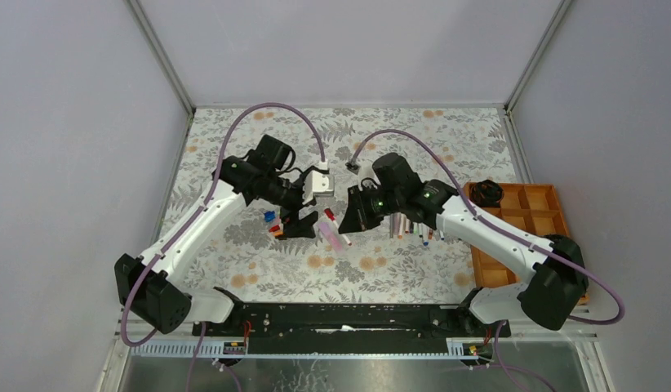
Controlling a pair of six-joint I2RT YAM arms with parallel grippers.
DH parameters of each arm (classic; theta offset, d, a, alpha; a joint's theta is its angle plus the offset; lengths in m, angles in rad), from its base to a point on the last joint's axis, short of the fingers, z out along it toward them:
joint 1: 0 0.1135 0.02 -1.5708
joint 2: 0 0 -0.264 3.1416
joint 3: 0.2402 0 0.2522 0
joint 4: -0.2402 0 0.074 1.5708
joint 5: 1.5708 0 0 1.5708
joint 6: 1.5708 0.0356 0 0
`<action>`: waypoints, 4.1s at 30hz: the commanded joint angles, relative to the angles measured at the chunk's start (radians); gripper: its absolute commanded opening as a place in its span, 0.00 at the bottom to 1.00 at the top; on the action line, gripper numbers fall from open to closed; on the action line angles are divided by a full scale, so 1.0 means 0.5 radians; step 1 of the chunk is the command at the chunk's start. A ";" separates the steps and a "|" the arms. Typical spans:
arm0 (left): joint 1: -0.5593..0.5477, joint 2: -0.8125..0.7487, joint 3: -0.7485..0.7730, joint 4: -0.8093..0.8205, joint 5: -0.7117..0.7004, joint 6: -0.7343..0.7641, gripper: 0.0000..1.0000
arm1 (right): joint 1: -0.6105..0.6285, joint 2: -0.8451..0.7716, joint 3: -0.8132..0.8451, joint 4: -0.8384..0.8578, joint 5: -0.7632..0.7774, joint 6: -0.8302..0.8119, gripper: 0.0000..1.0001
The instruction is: Open the pen caps
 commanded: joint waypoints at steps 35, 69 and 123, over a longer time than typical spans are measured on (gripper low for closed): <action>-0.298 -0.032 -0.101 -0.037 -0.028 0.366 0.10 | -0.034 0.425 0.343 -0.060 -1.056 0.097 0.20; -0.319 -0.034 -0.052 -0.160 0.056 0.477 0.41 | -0.034 0.436 0.289 0.068 -1.189 0.187 0.00; 0.242 0.571 -0.420 0.824 -0.574 0.248 0.30 | -0.738 0.514 -0.233 0.064 1.612 0.125 0.00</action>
